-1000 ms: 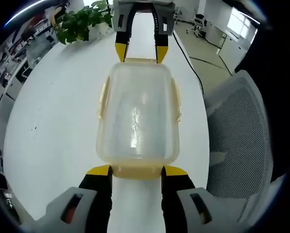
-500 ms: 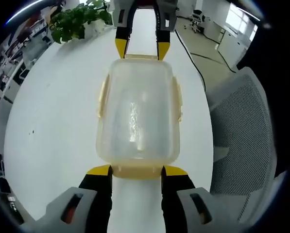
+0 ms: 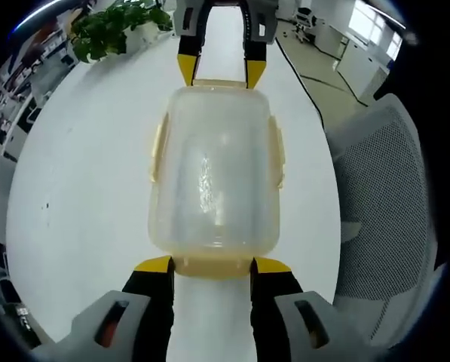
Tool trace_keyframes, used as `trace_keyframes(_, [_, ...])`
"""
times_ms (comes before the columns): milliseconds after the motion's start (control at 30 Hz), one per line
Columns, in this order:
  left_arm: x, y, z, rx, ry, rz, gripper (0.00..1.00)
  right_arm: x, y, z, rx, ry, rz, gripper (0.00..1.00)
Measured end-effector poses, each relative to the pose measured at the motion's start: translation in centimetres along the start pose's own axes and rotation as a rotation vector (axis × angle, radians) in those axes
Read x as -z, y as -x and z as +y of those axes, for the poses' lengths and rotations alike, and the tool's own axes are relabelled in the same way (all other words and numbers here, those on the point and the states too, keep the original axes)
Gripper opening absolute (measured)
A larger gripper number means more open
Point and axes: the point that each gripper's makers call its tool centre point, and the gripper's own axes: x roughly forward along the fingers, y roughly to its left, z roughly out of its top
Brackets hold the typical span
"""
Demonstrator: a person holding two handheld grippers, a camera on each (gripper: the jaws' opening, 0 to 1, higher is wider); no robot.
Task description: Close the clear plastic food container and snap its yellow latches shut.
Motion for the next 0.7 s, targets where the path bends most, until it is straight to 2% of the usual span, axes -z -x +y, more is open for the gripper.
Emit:
trace_keyframes(400, [0.63, 0.02, 0.27, -0.008, -0.019, 0.018, 0.38, -0.54, -0.45, 0.11, 0.025, -0.007, -0.021, 0.40])
trace_keyframes(700, [0.06, -0.16, 0.25, -0.014, -0.031, 0.007, 0.38, 0.37, -0.79, 0.16, 0.032, -0.020, -0.003, 0.40])
